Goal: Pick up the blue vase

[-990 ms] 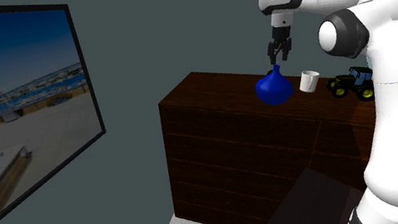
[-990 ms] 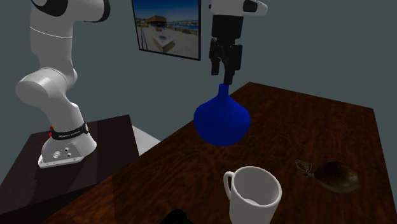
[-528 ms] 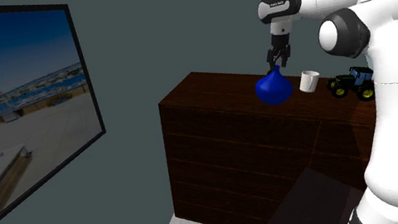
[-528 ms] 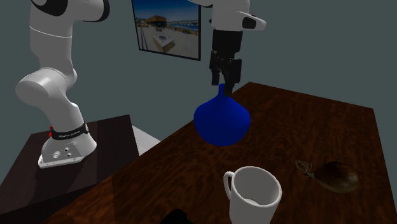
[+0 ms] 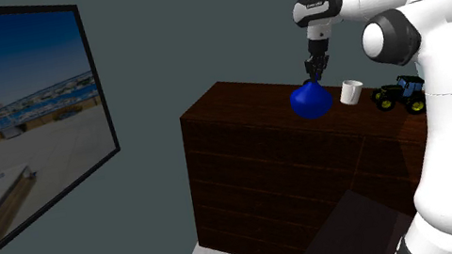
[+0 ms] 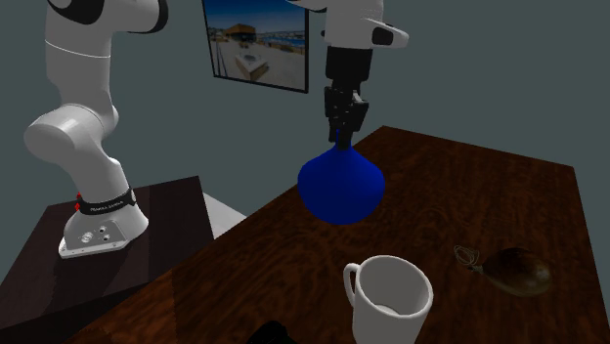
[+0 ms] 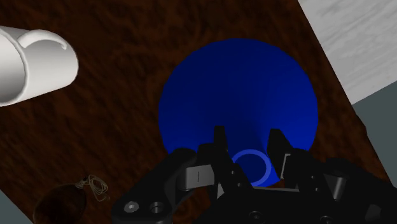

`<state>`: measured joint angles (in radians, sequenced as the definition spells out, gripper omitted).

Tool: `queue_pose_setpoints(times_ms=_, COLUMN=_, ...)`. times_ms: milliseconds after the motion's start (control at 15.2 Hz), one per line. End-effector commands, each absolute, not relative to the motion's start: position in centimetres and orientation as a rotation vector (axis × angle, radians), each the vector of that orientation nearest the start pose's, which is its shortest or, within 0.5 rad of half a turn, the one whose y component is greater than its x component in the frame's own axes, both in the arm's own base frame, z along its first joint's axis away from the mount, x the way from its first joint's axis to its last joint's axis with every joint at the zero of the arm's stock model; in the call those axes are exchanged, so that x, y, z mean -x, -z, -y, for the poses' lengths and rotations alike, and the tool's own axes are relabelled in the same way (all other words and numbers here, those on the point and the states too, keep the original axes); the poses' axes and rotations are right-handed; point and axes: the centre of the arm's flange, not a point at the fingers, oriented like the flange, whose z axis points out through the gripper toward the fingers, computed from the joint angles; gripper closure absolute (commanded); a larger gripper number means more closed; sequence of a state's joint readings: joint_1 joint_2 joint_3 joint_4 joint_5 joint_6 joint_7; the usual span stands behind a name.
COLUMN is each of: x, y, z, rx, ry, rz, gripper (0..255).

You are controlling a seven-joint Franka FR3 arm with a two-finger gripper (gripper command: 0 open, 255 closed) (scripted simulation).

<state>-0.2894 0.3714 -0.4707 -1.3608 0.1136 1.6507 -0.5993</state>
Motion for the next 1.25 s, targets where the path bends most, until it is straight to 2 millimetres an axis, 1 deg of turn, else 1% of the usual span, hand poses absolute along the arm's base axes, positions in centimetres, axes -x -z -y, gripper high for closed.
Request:
queue_pose_setpoints(times_ms=0, x=-51.7, y=-52.4, z=40.6, rx=3.145, ry=-0.106, rz=-0.233, gripper=255)
queue_pose_setpoints(times_ms=66, x=-51.7, y=-52.4, z=40.6, rx=3.145, ry=-0.106, rz=-0.233, gripper=255)
queue_pose_setpoints(times_ms=1056, x=-51.7, y=-60.3, z=40.6, rx=3.145, ry=-0.106, rz=-0.233, gripper=255)
queue_pose_setpoints(times_ms=1188, x=-51.7, y=-60.4, z=40.6, rx=3.145, ry=-0.106, rz=-0.233, gripper=255)
